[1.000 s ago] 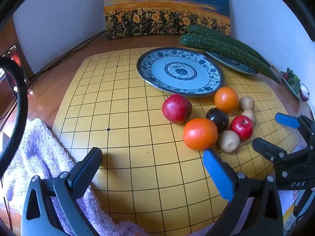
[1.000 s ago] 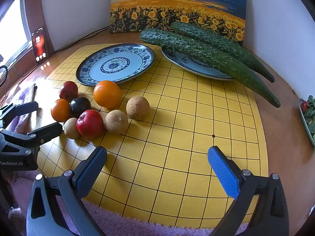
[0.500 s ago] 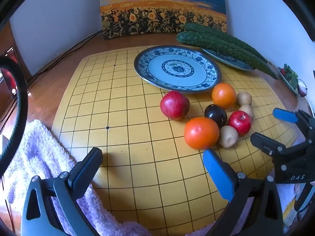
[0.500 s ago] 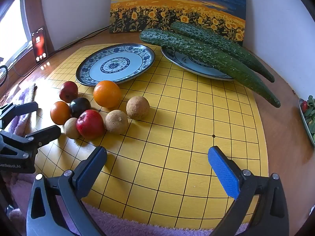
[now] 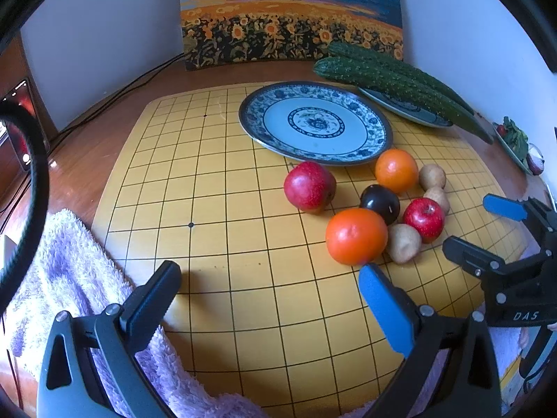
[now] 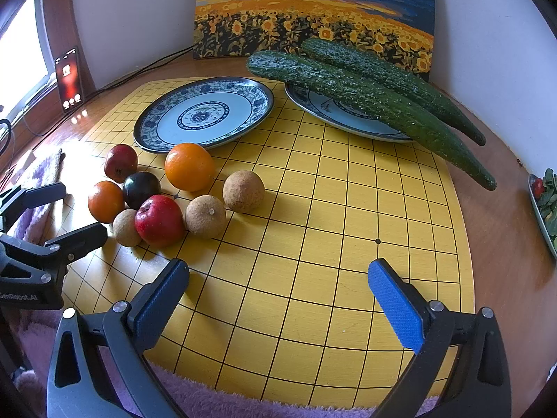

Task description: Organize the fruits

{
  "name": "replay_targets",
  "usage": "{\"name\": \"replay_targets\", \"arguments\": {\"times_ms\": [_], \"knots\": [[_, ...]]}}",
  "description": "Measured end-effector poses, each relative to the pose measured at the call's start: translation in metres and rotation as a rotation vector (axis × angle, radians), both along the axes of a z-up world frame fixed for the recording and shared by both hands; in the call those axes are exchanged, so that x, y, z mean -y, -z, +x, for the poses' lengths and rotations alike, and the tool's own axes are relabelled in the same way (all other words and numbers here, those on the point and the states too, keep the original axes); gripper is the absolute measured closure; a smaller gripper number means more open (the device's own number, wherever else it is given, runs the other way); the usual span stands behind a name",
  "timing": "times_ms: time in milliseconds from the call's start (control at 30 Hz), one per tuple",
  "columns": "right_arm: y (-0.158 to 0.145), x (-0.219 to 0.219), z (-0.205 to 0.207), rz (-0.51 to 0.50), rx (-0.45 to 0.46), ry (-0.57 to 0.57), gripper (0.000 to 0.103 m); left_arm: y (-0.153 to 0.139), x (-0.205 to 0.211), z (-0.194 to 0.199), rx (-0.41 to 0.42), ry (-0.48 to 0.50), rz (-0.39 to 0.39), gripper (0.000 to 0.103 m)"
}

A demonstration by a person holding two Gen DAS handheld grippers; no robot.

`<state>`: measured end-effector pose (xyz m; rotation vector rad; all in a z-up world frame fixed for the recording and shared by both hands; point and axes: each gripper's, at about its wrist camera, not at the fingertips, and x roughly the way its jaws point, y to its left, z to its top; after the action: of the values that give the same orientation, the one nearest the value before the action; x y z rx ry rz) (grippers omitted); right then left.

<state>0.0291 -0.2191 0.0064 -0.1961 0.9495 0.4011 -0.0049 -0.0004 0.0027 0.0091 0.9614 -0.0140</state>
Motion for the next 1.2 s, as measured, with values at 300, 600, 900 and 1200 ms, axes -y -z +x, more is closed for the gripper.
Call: {"name": "replay_targets", "arguments": {"times_ms": [300,600,900,1200], "knots": [[-0.0003,-0.0002,0.0,0.0,-0.001,0.0,0.0,0.0005,-0.0013,0.0,-0.001,-0.002,-0.001,0.0],[-0.0003,-0.0004,0.0001,0.0,0.0,0.0,0.0,0.0003,-0.0039,0.0005,-0.003,0.009,-0.003,0.0],[-0.0003,-0.0004,0.0002,0.0,-0.001,0.0,0.0,0.0003,-0.0014,-0.0035,0.0,0.011,0.002,0.0],[-0.0004,-0.0005,0.0009,0.0,-0.001,0.0,0.0,-0.0006,-0.0001,-0.0063,0.0,0.0,0.005,0.0]]}}
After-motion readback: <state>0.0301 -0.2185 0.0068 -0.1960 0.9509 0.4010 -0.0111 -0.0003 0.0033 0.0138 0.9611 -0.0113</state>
